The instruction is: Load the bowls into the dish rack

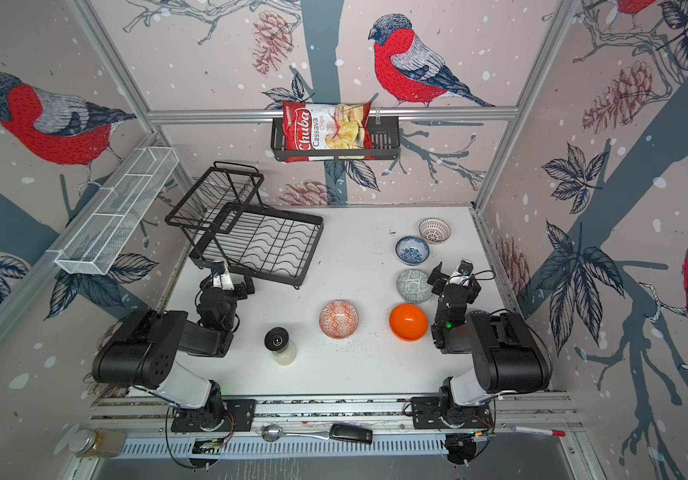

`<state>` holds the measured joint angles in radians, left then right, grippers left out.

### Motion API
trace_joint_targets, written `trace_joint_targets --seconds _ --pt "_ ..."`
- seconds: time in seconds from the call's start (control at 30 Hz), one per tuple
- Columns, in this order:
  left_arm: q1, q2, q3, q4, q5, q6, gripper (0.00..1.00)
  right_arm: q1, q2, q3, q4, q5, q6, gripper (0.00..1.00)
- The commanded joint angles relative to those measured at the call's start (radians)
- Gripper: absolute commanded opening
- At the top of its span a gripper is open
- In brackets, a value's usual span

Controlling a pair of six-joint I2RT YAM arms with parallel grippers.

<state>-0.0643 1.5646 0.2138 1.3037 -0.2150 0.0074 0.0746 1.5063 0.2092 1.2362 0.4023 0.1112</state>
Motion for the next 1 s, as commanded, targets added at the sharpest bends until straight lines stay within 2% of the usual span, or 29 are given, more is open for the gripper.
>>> trace_joint_targets --seconds 0.0,0.13,0.2,0.37,0.4,0.43,0.47,0.5,0.63,0.7,0.77,0.8,0.83,0.87,0.9,0.97 --pt "0.003 -0.003 0.004 0.039 0.003 0.004 0.99 0.011 -0.009 -0.003 0.023 0.075 0.018 1.0" --pt "0.004 -0.004 0.004 0.04 0.004 0.005 0.99 0.011 -0.013 -0.003 0.021 0.074 0.016 1.0" --pt "-0.012 -0.033 -0.006 0.044 -0.07 0.002 0.99 0.005 -0.03 -0.025 0.046 0.06 0.021 1.0" --pt "-0.015 -0.16 0.068 -0.208 -0.172 -0.041 0.97 -0.006 -0.059 -0.041 0.056 0.02 0.013 1.0" --pt "-0.017 -0.169 0.069 -0.215 -0.19 -0.049 0.97 0.005 -0.084 -0.032 0.052 0.055 -0.014 1.0" --pt "-0.022 -0.174 0.068 -0.212 -0.212 -0.049 0.97 0.029 -0.142 0.002 -0.054 0.136 -0.006 1.0" --pt "-0.032 -0.181 0.071 -0.22 -0.244 -0.048 0.97 0.03 -0.22 0.061 -0.262 0.153 0.037 1.0" --pt "-0.044 -0.19 0.077 -0.238 -0.274 -0.045 0.97 0.015 -0.265 0.089 -0.331 0.14 0.062 1.0" --pt "-0.097 -0.232 0.122 -0.334 -0.43 -0.051 0.97 0.023 -0.314 0.036 -0.246 0.214 0.061 0.99" --pt "-0.103 -0.288 0.187 -0.542 -0.48 -0.161 0.97 0.035 -0.313 0.078 -0.324 0.224 0.094 1.0" --pt "-0.103 -0.342 0.29 -0.794 -0.45 -0.293 0.97 0.048 -0.312 0.152 -0.46 0.204 0.152 1.0" --pt "-0.102 -0.359 0.329 -0.894 -0.419 -0.339 0.97 0.047 -0.315 0.177 -0.508 0.203 0.262 1.0" --pt "-0.102 -0.381 0.378 -0.99 -0.38 -0.395 0.97 0.031 -0.329 0.211 -0.607 0.167 0.443 0.99" --pt "-0.102 -0.404 0.412 -1.066 -0.34 -0.427 0.97 -0.008 -0.343 0.235 -0.653 0.007 0.488 0.99" --pt "-0.105 -0.423 0.43 -1.11 -0.315 -0.447 0.97 -0.029 -0.356 0.246 -0.665 -0.104 0.461 1.0" --pt "-0.106 -0.471 0.433 -1.157 -0.279 -0.49 0.97 -0.025 -0.392 0.231 -0.656 -0.132 0.438 1.0"
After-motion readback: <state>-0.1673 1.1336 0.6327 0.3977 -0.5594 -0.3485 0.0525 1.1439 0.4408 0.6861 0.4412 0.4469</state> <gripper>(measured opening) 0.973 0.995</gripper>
